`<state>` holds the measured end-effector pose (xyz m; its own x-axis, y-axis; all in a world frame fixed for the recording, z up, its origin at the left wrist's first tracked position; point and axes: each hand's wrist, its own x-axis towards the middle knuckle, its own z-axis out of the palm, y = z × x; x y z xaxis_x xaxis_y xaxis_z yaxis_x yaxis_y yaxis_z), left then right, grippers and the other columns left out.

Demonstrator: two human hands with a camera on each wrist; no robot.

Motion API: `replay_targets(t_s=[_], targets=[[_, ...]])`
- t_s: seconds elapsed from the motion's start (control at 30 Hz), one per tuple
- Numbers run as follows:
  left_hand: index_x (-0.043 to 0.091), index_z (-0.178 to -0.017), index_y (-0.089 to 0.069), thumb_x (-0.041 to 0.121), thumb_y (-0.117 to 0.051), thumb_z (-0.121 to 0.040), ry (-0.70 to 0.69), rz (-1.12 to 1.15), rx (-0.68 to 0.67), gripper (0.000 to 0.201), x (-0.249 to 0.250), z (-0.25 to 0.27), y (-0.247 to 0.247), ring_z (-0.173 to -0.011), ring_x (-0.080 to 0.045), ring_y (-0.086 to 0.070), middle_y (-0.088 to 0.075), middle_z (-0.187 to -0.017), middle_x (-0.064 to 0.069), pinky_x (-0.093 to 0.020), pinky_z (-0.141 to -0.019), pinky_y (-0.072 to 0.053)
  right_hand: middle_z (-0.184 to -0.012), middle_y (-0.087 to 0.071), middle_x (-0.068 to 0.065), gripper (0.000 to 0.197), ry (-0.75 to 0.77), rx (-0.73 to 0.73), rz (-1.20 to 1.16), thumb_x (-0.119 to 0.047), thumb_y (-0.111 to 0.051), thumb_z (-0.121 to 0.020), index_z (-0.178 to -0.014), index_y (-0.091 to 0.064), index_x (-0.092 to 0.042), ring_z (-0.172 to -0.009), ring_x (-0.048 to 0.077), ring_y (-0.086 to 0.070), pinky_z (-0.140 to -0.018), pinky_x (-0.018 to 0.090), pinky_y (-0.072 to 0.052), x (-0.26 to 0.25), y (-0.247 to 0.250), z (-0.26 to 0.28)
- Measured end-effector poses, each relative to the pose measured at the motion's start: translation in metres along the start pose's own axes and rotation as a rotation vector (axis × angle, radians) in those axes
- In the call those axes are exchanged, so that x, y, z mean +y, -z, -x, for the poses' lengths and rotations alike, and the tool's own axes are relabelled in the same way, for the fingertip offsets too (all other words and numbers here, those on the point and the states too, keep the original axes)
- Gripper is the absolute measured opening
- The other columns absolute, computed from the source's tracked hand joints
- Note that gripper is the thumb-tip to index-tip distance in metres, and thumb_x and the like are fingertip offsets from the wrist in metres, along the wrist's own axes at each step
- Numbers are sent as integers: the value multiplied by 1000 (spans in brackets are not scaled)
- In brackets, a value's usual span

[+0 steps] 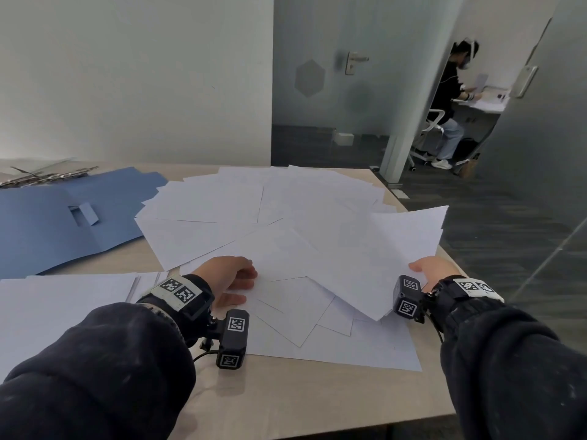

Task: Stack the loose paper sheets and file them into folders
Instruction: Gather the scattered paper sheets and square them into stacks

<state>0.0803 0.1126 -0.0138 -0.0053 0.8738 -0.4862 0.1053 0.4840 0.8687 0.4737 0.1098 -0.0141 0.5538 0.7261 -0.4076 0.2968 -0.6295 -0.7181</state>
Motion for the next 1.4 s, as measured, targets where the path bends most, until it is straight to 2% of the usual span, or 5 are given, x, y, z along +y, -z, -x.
replay_targets(t_s=[0.13,0.33,0.73,1.13,1.4], targets=[[9,-98,-70,24,-63,-97,-4,-6,-3,17,1,2,-1,-86,-17,-68,-77,-102,-3,-33,-63,-56,-156,-34,24,57,-3,-12,-95,-13,-55,-99,-149,-35,4,-141,39,-39,-63,33,-42,12,3,2],[10,-95,-72,26,-64,-96,5,-9,-1,19,0,2,-1,-96,-23,-70,-77,-105,-5,-37,-74,-59,-157,-39,8,74,184,120,453,-2,-67,-91,-155,-33,-12,-141,30,-42,-114,30,-29,21,20,25],[9,-100,-70,22,-62,-97,-27,-35,12,16,1,7,-5,-87,-17,-66,-74,-102,-4,-33,-65,-55,-157,-39,9,75,201,229,625,-8,-68,-90,-155,-31,-9,-144,30,-39,-117,36,-30,29,62,55],[7,-98,-69,20,-60,-98,-45,-101,46,16,1,7,-14,-85,-19,-63,-71,-102,-7,-33,-68,-53,-157,-39,15,76,231,318,346,3,-70,-85,-153,-35,-4,-143,35,-38,-120,42,-26,48,79,59],[12,-116,-63,28,-56,-102,-104,-77,44,22,3,12,-15,-88,-20,-62,-71,-111,-5,-33,-68,-50,-156,-40,15,78,203,232,-178,14,-67,-80,-151,-40,-5,-143,33,-37,-119,35,-25,52,64,57]])
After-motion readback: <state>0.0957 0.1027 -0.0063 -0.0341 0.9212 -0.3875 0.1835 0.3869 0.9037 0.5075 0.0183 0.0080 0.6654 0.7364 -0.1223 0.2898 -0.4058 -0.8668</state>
